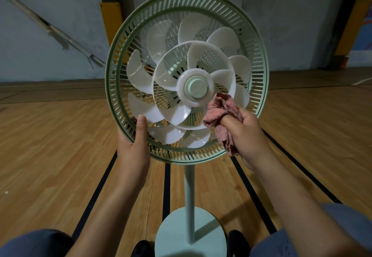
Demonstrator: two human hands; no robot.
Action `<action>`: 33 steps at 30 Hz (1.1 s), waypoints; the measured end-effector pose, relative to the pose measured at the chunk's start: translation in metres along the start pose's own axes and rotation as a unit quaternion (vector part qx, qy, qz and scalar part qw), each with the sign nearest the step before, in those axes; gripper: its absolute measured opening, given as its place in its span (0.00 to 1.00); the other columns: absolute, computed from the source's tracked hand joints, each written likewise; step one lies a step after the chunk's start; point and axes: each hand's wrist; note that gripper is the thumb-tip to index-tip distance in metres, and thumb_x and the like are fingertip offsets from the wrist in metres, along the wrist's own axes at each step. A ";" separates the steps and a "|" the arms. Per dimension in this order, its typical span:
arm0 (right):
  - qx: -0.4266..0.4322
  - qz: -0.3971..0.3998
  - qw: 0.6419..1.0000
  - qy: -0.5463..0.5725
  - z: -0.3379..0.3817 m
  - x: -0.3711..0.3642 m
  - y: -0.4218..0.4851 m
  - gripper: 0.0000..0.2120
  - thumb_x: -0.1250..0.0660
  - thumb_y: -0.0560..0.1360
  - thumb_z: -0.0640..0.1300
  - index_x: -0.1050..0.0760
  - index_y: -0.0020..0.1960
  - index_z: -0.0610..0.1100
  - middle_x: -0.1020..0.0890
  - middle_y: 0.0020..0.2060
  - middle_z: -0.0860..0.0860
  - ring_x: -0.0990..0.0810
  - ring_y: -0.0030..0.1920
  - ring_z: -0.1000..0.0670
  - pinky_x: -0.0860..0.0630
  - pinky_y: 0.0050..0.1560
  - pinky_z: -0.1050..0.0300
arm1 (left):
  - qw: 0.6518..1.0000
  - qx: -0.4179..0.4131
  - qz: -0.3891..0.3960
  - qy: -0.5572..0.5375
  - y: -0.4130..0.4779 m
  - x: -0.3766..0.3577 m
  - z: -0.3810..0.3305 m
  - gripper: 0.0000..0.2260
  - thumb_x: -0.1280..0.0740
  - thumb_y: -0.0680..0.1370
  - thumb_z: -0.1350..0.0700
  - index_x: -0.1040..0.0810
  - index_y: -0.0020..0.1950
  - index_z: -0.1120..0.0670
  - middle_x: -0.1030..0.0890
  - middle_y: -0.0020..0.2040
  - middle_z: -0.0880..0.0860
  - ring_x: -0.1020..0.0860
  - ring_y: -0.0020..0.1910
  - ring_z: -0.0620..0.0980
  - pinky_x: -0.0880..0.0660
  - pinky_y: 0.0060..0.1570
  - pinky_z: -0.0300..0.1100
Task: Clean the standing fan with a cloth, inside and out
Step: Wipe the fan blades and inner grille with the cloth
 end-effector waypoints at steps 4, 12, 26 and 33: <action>-0.019 0.030 0.999 -0.023 -0.007 -0.012 -0.005 0.13 0.28 0.75 0.51 0.16 0.56 0.45 0.16 0.50 0.34 0.16 0.53 0.34 0.19 0.58 0.39 | 1.000 0.008 0.016 0.003 -0.003 -0.001 -0.002 0.39 0.31 0.73 0.24 0.24 0.73 0.49 0.14 0.62 0.45 0.14 0.58 0.43 0.18 0.48 0.31; -0.017 0.049 0.998 -0.026 -0.020 -0.035 -0.010 0.05 0.30 0.77 0.49 0.16 0.51 0.51 0.18 0.35 0.52 0.20 0.38 0.53 0.24 0.40 0.64 | 0.998 0.000 0.062 0.009 -0.005 -0.002 0.000 0.33 0.24 0.74 0.43 0.26 0.76 0.53 0.14 0.63 0.46 0.14 0.60 0.42 0.19 0.51 0.31; -0.039 0.083 0.993 -0.068 0.001 -0.007 -0.003 0.08 0.31 0.78 0.46 0.15 0.54 0.49 0.12 0.47 0.46 0.13 0.49 0.45 0.19 0.55 0.46 | 0.998 0.002 0.047 0.038 -0.006 -0.001 0.003 0.31 0.26 0.76 0.40 0.25 0.76 0.51 0.14 0.65 0.47 0.15 0.62 0.46 0.16 0.57 0.44; 0.043 0.043 0.994 -0.093 0.016 0.015 0.000 0.09 0.31 0.79 0.39 0.14 0.54 0.48 0.13 0.46 0.41 0.15 0.49 0.37 0.17 0.54 0.40 | 0.999 0.003 0.021 0.029 -0.008 -0.003 -0.003 0.26 0.29 0.79 0.39 0.23 0.75 0.48 0.14 0.63 0.44 0.14 0.59 0.41 0.17 0.49 0.34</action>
Point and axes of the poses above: each hand's wrist, its own y-axis towards the middle knuckle, its own x-axis out of the back of the hand, z = x × y
